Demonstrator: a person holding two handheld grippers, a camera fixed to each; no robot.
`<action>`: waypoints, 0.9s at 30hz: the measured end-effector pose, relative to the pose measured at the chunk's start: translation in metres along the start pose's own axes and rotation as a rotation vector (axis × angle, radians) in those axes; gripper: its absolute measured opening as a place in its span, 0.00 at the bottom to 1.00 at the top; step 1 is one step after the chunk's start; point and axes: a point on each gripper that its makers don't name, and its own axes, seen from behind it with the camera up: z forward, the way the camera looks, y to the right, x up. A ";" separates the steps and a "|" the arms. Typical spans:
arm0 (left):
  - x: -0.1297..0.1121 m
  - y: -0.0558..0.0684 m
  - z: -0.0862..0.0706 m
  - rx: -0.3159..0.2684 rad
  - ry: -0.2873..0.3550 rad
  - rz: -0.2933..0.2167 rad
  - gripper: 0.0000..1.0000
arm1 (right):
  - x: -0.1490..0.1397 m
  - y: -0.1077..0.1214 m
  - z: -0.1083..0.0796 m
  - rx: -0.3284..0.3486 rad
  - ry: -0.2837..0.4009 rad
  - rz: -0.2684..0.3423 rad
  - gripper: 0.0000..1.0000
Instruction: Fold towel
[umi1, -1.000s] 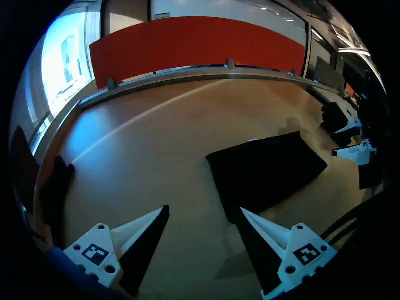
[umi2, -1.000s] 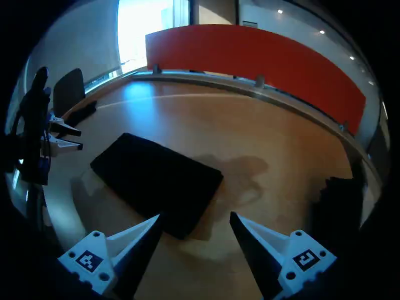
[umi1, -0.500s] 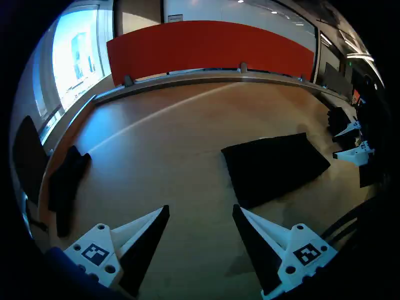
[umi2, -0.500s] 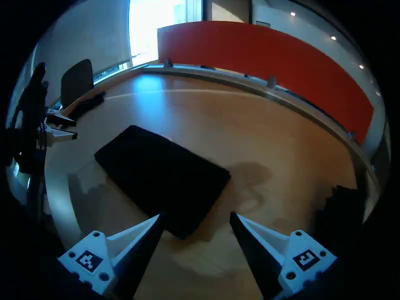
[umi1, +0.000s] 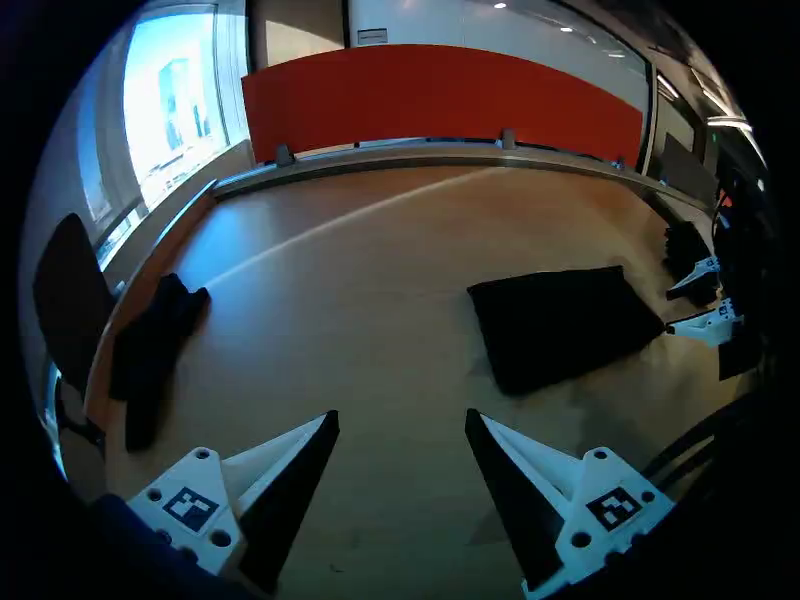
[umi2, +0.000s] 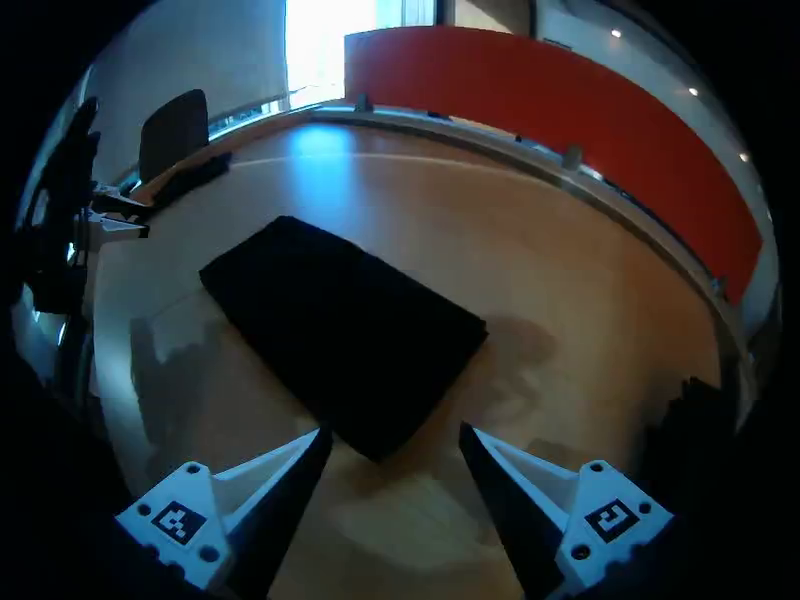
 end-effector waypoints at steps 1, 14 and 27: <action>-0.001 -0.001 -0.001 0.002 -0.001 -0.001 0.94 | -0.001 0.000 0.001 -0.001 -0.003 -0.004 0.96; -0.018 -0.006 -0.008 0.020 -0.023 -0.016 0.94 | -0.022 -0.002 0.011 0.022 -0.069 -0.038 0.61; -0.021 -0.007 -0.008 0.019 -0.028 -0.018 0.94 | -0.021 -0.011 0.013 0.066 -0.076 -0.041 0.30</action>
